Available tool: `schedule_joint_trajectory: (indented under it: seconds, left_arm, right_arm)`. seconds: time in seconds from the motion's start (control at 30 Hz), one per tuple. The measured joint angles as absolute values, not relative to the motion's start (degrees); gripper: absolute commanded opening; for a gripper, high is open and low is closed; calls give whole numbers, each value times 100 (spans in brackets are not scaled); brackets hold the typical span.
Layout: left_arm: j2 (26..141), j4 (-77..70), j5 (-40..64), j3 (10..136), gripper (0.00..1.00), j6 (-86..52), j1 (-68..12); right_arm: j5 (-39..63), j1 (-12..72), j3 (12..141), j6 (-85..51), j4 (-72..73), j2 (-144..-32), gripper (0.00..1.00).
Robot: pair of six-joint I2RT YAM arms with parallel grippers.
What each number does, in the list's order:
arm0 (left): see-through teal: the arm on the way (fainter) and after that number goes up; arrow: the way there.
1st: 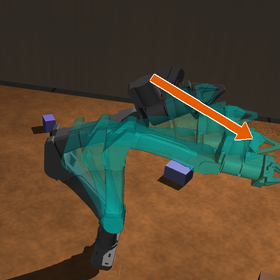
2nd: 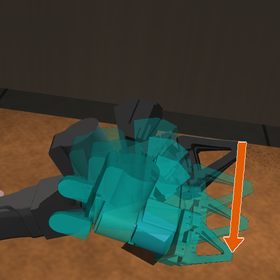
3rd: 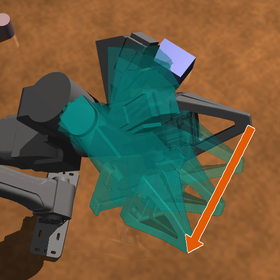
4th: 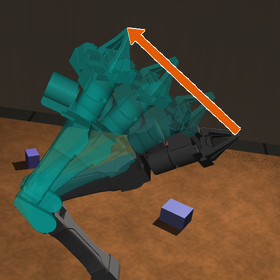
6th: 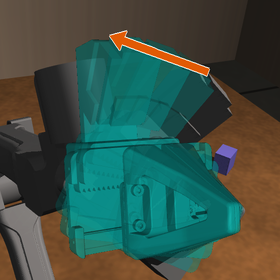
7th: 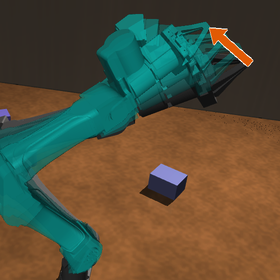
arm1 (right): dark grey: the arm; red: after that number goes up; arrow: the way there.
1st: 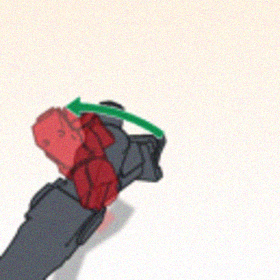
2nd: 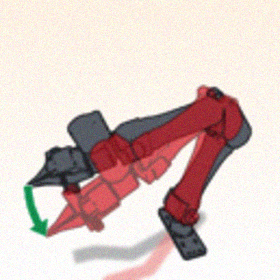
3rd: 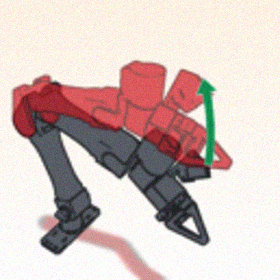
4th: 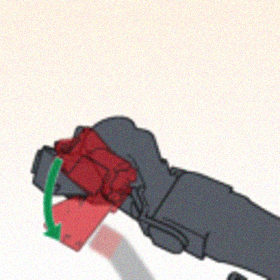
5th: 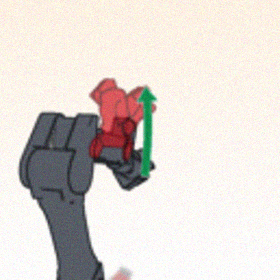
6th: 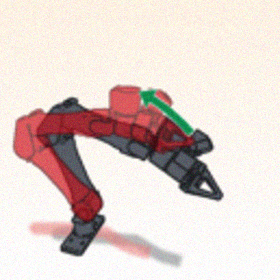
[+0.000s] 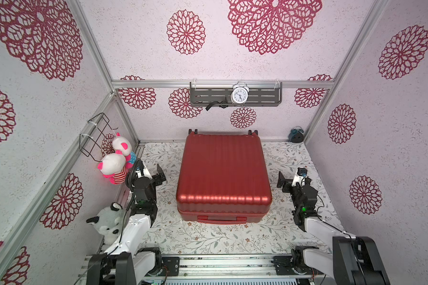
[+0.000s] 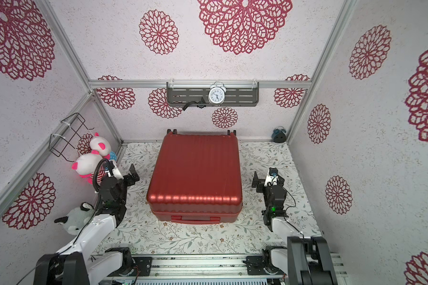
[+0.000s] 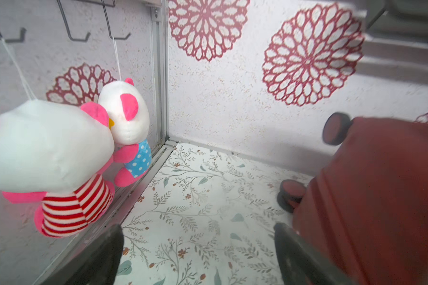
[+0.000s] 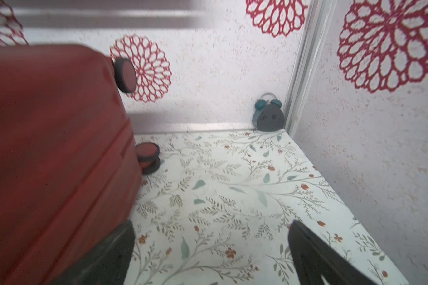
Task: Open the suitcase zippers
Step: Move the suitcase to the center of the board.
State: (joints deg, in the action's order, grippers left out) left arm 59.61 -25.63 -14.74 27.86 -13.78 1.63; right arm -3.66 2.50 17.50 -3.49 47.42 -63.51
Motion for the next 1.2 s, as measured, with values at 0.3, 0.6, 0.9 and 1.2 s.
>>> schedule_joint_trajectory:
  seconds: [0.3, 0.6, 0.9, 1.2]
  left_arm:
    - [4748, 134, -532, 3793, 98, -3004, 1]
    - [3448, 1922, 318, 3387, 98, -4342, -34]
    - [2355, 3076, 1068, 3557, 98, -5105, -71]
    - [2064, 4436, 1455, 4005, 95, -5087, -491]
  right_arm:
    - [226, 270, 2598, -1686, 1796, -4696, 99]
    - [637, 268, 2104, -2637, -222, -2241, 99]
    - [1892, 270, 2394, -2753, -1343, -1581, 99]
    - [2969, 270, 2692, -2823, -2276, -1221, 99]
